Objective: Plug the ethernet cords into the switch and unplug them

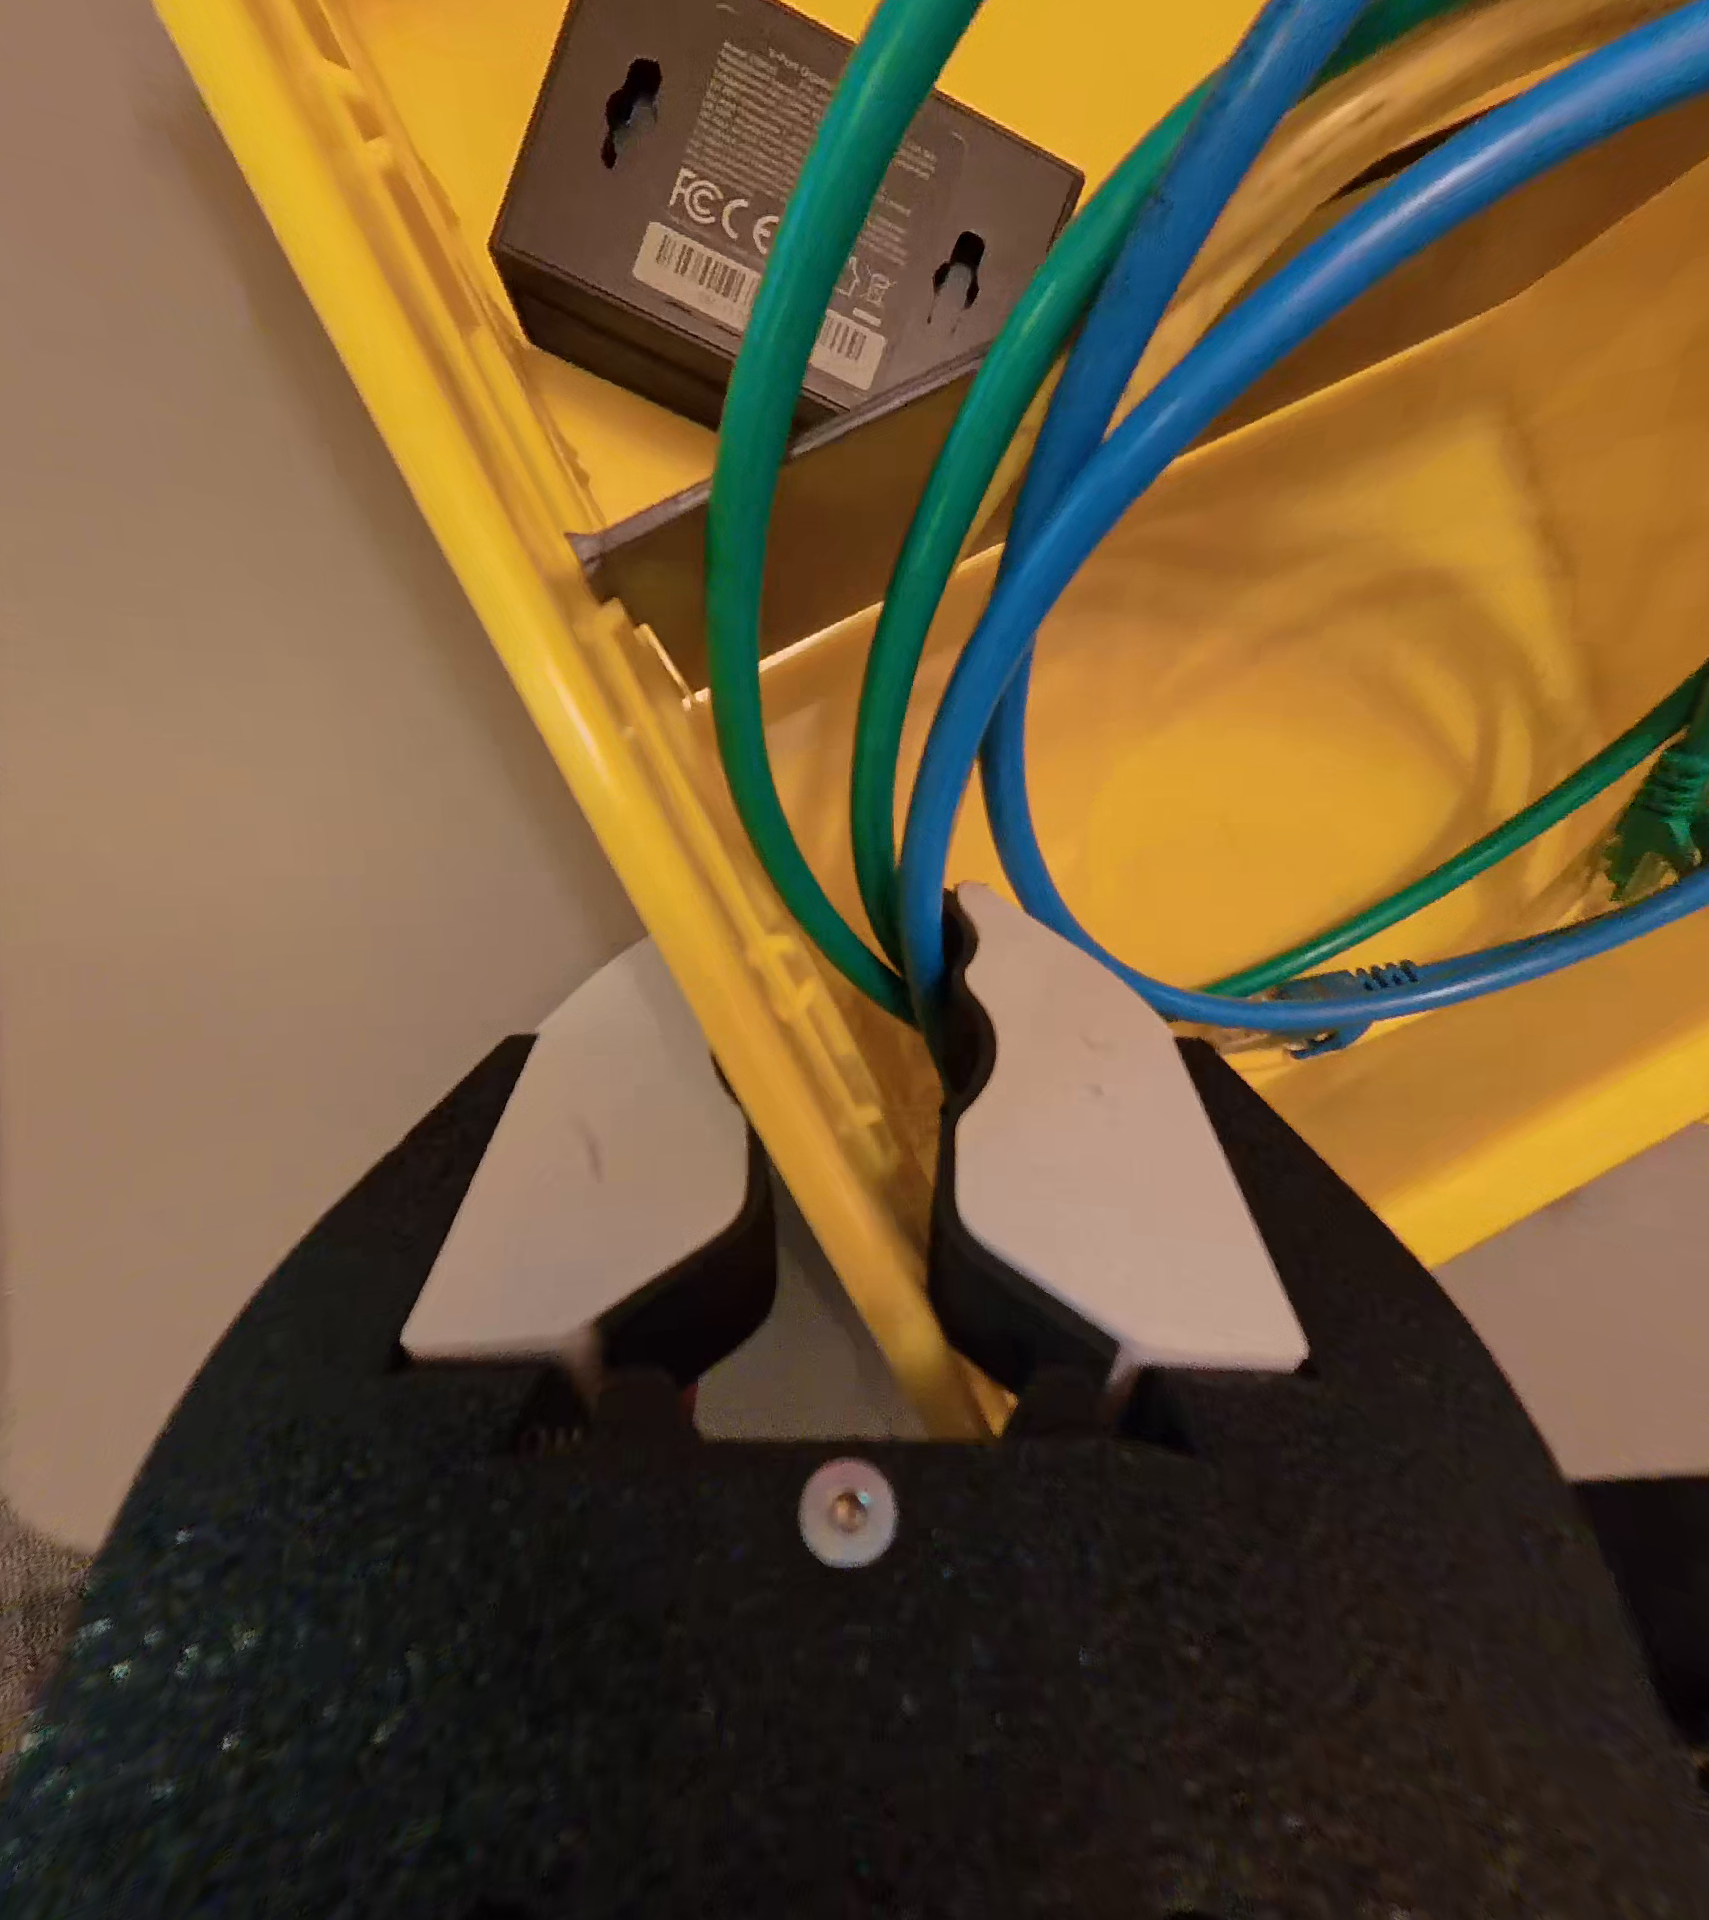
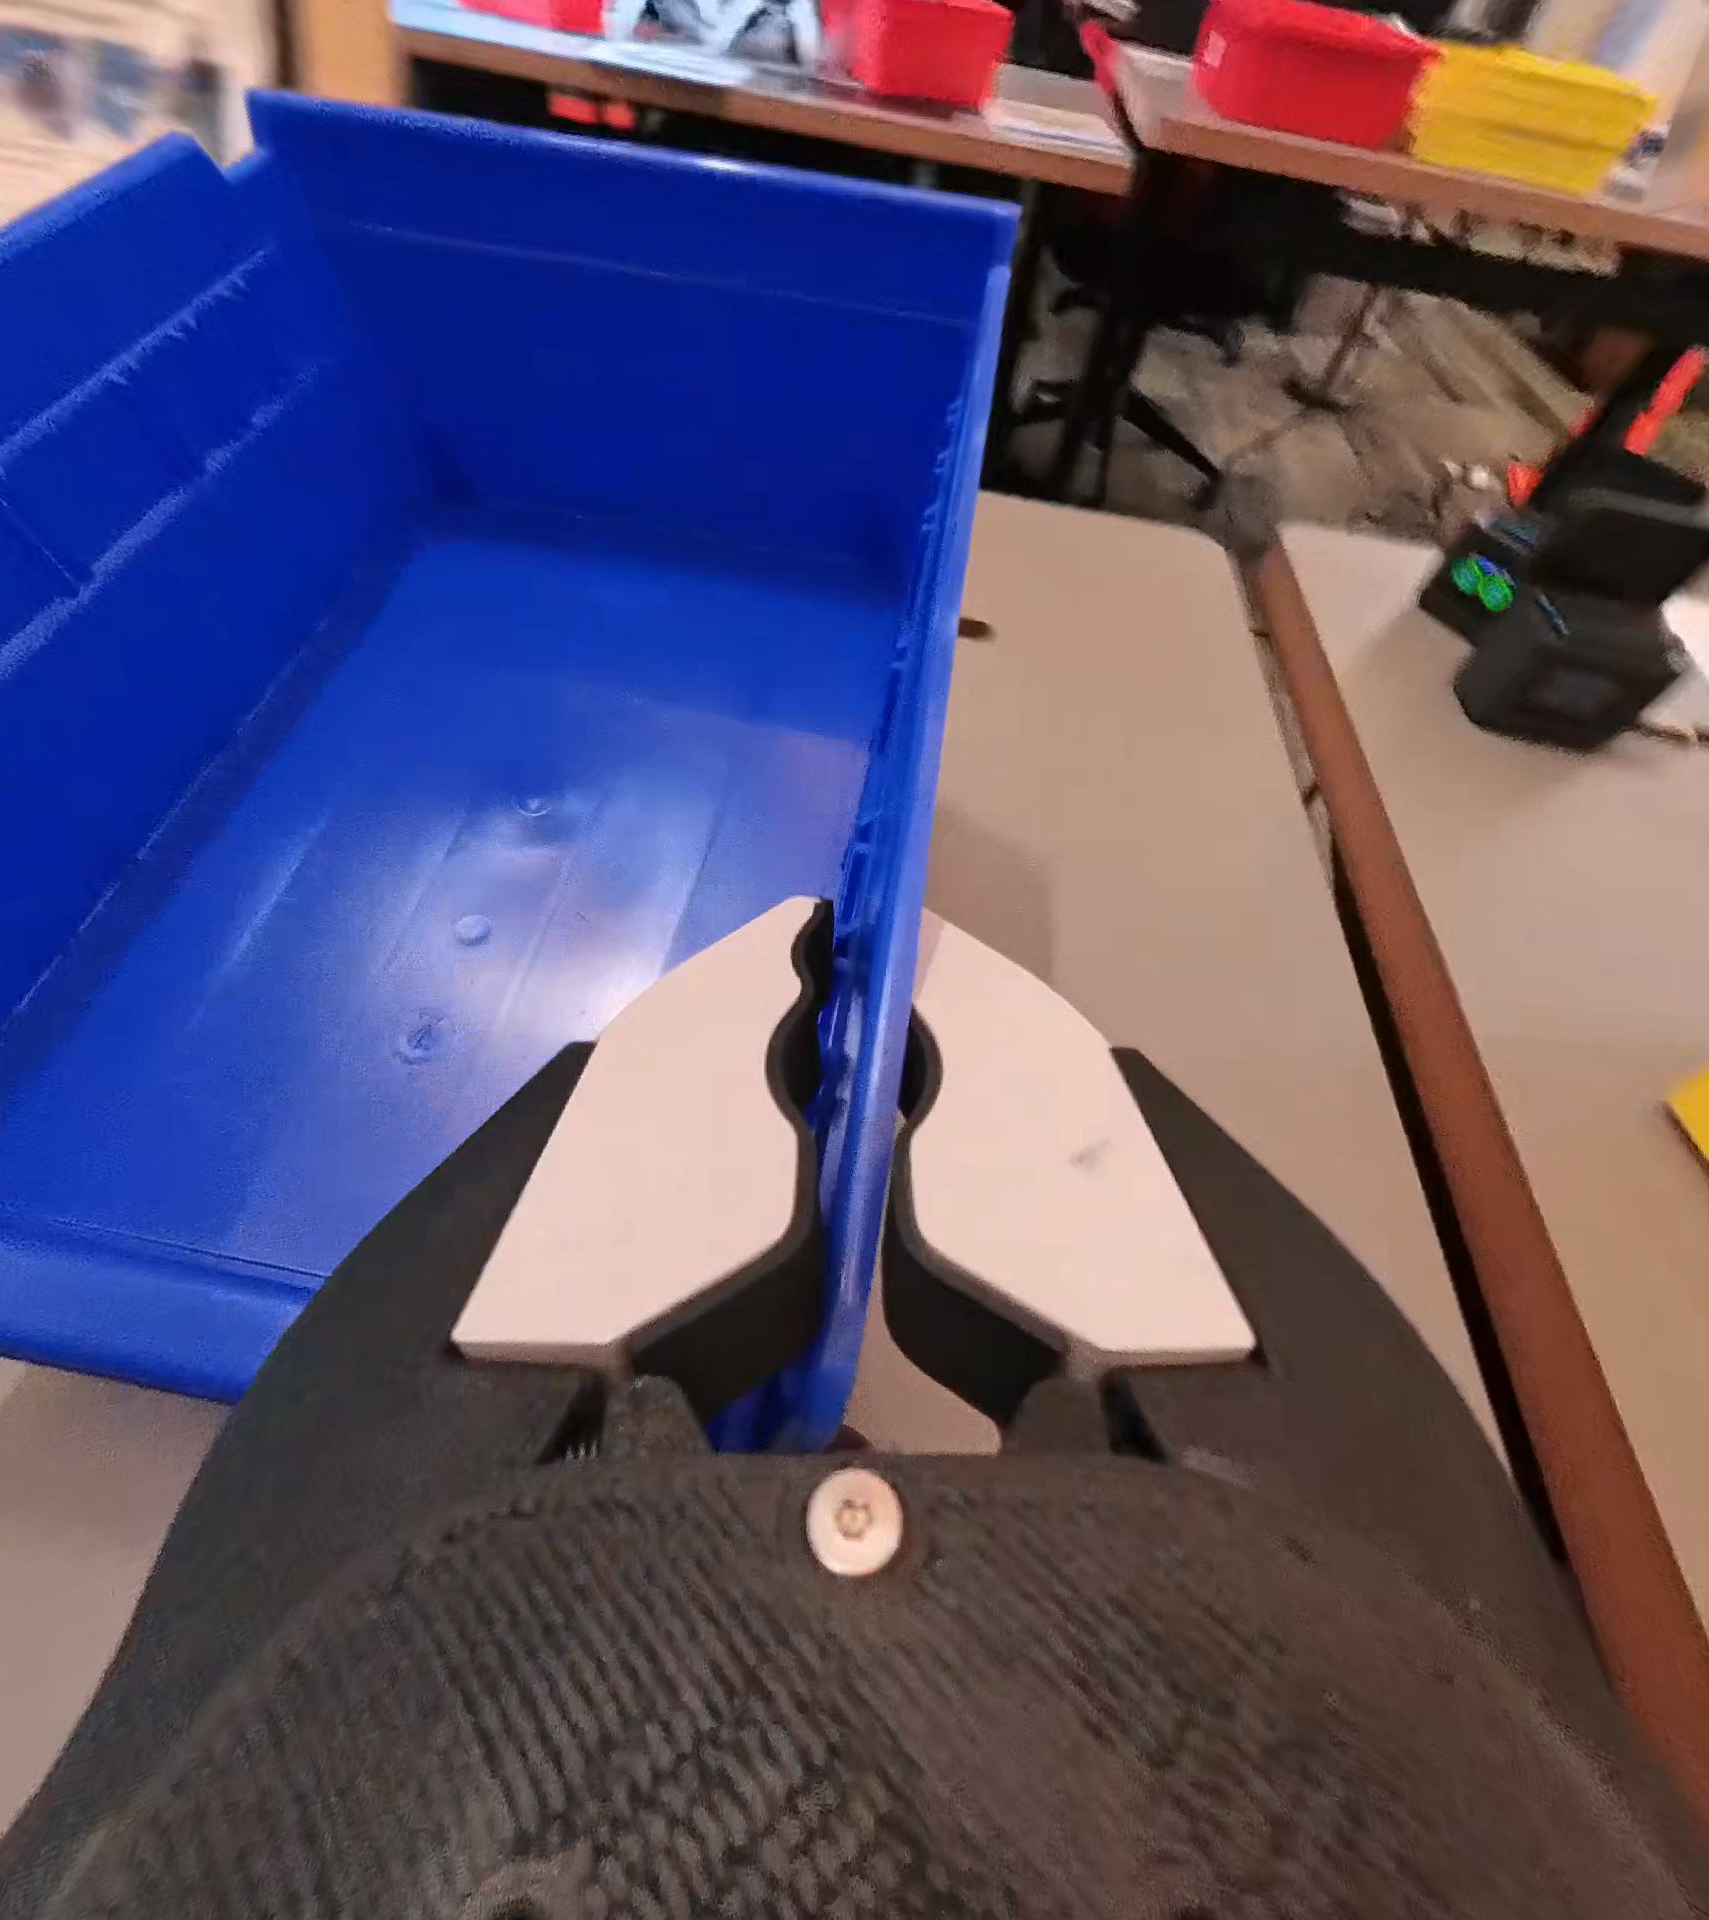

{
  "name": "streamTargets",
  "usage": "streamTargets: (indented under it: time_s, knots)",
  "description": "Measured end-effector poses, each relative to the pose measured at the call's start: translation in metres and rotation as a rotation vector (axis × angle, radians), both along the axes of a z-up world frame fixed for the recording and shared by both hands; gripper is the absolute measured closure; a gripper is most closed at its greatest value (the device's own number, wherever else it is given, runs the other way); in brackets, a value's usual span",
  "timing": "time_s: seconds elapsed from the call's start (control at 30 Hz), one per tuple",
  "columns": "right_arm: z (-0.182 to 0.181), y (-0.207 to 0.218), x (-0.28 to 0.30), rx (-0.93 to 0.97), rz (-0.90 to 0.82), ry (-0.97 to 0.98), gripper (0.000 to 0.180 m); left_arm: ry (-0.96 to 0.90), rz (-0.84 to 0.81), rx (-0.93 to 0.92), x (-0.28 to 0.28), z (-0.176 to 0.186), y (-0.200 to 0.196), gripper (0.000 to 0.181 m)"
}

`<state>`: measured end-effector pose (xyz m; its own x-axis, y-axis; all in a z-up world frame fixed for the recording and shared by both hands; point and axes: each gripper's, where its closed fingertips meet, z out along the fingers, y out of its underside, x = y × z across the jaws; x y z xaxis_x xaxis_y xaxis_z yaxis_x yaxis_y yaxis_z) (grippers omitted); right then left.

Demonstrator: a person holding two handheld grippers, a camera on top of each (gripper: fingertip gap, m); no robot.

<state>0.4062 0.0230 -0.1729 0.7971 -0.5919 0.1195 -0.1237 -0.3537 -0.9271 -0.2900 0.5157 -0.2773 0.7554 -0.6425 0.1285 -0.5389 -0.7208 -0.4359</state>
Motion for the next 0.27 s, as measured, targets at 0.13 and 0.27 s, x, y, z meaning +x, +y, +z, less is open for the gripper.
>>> streamTargets:
  time_s: [0.13,0.27]
  knots:
    - [-0.027,-0.021,0.038,0.04,-0.114,0.105,0.173,0.017,-0.046,0.002,0.045,-0.001,0.029,0.151]
    - [-0.046,-0.015,0.057,0.032,-0.156,0.134,0.172,0.028,-0.12,0.001,0.089,-0.002,0.058,0.151]
